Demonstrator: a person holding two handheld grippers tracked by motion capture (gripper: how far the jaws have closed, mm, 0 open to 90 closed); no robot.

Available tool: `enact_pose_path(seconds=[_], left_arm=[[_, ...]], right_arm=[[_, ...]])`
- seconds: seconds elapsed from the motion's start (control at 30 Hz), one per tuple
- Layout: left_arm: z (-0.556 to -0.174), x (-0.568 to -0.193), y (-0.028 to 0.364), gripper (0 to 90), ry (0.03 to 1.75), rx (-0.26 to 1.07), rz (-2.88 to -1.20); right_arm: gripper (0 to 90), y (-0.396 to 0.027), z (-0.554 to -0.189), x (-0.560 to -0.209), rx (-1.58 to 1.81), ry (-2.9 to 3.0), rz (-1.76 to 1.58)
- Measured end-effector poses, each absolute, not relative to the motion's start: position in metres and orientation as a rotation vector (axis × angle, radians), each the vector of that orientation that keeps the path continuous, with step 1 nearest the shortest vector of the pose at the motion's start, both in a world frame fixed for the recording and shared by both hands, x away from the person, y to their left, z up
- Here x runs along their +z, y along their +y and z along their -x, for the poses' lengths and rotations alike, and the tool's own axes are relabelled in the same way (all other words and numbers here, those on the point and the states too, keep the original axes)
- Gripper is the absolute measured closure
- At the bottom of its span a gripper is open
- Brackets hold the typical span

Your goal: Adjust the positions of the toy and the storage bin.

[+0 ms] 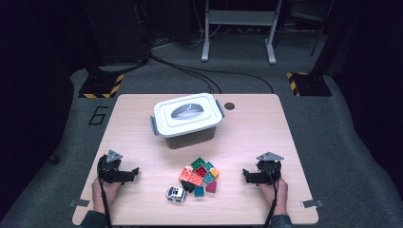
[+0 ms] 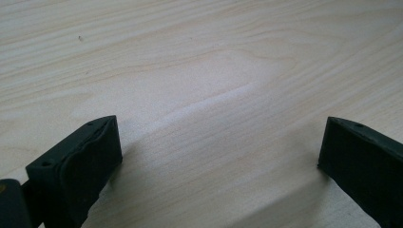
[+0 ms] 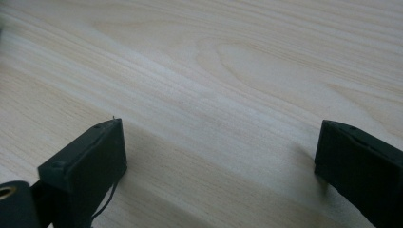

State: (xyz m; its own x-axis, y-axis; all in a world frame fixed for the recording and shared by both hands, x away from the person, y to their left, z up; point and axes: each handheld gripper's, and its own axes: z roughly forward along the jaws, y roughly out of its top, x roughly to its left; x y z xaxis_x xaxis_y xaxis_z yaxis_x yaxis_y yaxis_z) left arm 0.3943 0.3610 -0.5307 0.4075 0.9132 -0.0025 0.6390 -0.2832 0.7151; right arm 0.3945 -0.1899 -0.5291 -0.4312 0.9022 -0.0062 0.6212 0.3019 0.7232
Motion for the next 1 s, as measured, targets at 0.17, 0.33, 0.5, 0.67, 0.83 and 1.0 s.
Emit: enact_pose_path(seconds=[0.17,0.33,0.5,0.67,0.83,1.0], left_arm=[[-0.394,-0.531,0.361,0.4,1.320,0.553,-2.024],[-0.394,-0.531,0.361,0.4,1.318,0.551,-2.025],[-0.394,-0.531,0.361,0.4,1.318,0.552,-2.024],[-0.394,-0.531,0.361,0.5,1.318,0.552,-2.024],[-0.394,-0.531,0.360,0.7,1.310,0.552,-2.023],[-0.394,-0.531,0.360,0.6,1.309,0.552,-2.023]], right_arm=[[3.9,-0.189,-0.395,-0.529,0.930,2.140,-1.382],[3.6,-0.193,-0.399,-0.526,0.956,2.134,-1.427],[3.7,-0.189,-0.410,-0.510,0.992,2.151,-1.436],[4.8,-0.179,-0.424,-0.489,1.001,2.182,-1.396],[4.8,-0.162,-0.445,-0.464,1.060,2.180,-1.342],[5.0,-0.148,-0.465,-0.450,1.093,2.194,-1.327]])
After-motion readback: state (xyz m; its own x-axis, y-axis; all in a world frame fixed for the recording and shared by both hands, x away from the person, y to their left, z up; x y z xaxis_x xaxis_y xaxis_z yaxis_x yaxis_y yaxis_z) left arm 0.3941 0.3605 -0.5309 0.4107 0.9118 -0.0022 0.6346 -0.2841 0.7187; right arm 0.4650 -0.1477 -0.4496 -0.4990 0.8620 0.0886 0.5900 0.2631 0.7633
